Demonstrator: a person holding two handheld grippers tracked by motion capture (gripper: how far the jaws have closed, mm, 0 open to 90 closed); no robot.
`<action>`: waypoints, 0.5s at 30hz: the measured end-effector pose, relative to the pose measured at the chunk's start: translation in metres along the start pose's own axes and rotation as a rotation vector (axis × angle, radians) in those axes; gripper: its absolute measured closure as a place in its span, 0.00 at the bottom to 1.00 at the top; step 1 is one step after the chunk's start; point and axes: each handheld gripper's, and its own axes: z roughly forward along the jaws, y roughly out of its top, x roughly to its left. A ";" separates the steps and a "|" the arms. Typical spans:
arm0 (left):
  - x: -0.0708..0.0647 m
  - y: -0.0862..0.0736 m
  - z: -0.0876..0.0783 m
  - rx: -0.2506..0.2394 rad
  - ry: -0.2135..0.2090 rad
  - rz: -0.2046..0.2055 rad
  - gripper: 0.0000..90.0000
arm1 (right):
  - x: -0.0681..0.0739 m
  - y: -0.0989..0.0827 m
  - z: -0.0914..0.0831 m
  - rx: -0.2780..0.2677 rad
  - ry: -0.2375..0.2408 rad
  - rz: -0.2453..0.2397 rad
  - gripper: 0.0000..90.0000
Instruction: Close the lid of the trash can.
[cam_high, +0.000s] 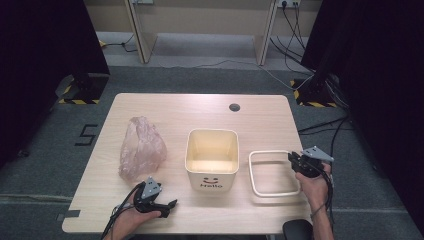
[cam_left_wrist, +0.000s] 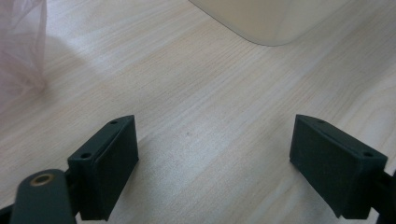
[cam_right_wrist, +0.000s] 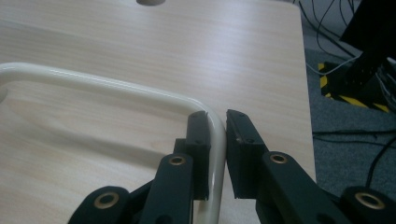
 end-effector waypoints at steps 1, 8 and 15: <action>0.000 0.000 0.000 -0.001 0.002 0.001 0.16 | 0.000 0.002 -0.001 -0.011 -0.001 -0.011 0.89; -0.001 -0.001 -0.001 -0.002 0.010 0.001 0.17 | 0.002 0.010 -0.006 -0.041 0.006 -0.016 0.89; -0.003 0.000 -0.003 -0.018 0.025 0.024 0.18 | 0.002 0.021 -0.015 -0.070 0.022 -0.015 0.89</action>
